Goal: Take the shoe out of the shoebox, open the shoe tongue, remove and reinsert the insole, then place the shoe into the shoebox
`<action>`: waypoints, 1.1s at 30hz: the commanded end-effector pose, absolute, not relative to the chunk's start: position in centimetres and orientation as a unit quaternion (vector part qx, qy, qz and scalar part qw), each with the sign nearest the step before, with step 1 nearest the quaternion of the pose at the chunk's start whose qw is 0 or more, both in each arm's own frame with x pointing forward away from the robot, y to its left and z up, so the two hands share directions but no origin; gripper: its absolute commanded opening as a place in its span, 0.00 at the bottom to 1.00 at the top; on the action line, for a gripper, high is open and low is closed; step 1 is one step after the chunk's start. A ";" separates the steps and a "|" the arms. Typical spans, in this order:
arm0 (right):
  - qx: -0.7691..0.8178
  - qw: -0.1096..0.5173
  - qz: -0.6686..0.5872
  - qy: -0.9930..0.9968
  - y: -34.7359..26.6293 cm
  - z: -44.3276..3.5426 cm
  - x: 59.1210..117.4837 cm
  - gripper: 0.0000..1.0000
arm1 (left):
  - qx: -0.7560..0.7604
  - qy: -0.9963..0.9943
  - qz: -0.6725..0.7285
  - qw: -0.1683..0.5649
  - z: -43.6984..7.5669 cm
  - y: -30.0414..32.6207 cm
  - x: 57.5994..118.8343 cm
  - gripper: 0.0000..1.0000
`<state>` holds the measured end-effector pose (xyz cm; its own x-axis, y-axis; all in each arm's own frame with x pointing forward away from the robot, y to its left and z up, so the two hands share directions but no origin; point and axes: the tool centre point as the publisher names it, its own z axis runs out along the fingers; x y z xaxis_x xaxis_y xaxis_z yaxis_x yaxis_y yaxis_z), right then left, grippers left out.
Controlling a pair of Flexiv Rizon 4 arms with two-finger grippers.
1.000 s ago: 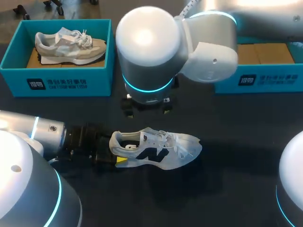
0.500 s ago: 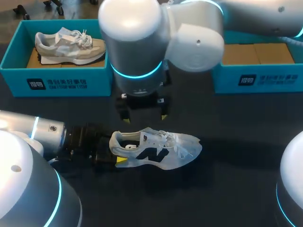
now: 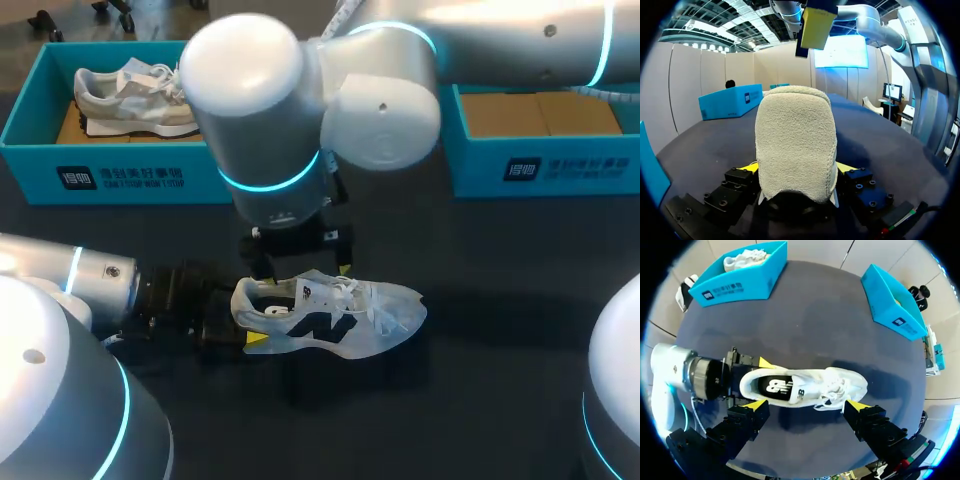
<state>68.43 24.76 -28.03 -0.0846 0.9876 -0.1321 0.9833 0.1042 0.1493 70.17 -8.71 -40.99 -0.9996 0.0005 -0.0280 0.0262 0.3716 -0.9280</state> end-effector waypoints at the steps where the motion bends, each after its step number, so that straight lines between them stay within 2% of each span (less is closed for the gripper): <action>1: 0.729 0.134 -0.021 0.671 26.2 -31.1 67.9 1.00 | 0.008 0.829 -0.559 0.010 -41.1 -8.8 70.2 0.00; 17: 0.744 0.145 -0.065 0.648 24.1 -35.3 69.2 1.00 | 0.008 0.829 -0.559 0.010 -41.1 -8.8 70.2 0.00; 28: 0.758 0.165 -0.112 0.621 21.5 -35.0 69.6 1.00 | 0.008 0.829 -0.559 0.010 -41.1 -8.8 70.2 0.00; 29: 0.759 0.168 -0.110 0.620 21.2 -34.6 69.6 0.96 | 0.008 0.829 -0.559 0.010 -41.1 -8.8 70.2 0.00; 31: 0.759 0.177 -0.113 0.616 20.8 -33.9 69.5 0.96 | 0.008 0.829 -0.559 0.010 -41.1 -8.8 70.2 0.00; 33: 0.759 0.183 -0.119 0.613 20.2 -33.1 69.3 0.89 | 0.008 0.829 -0.559 0.010 -41.1 -8.8 70.2 0.00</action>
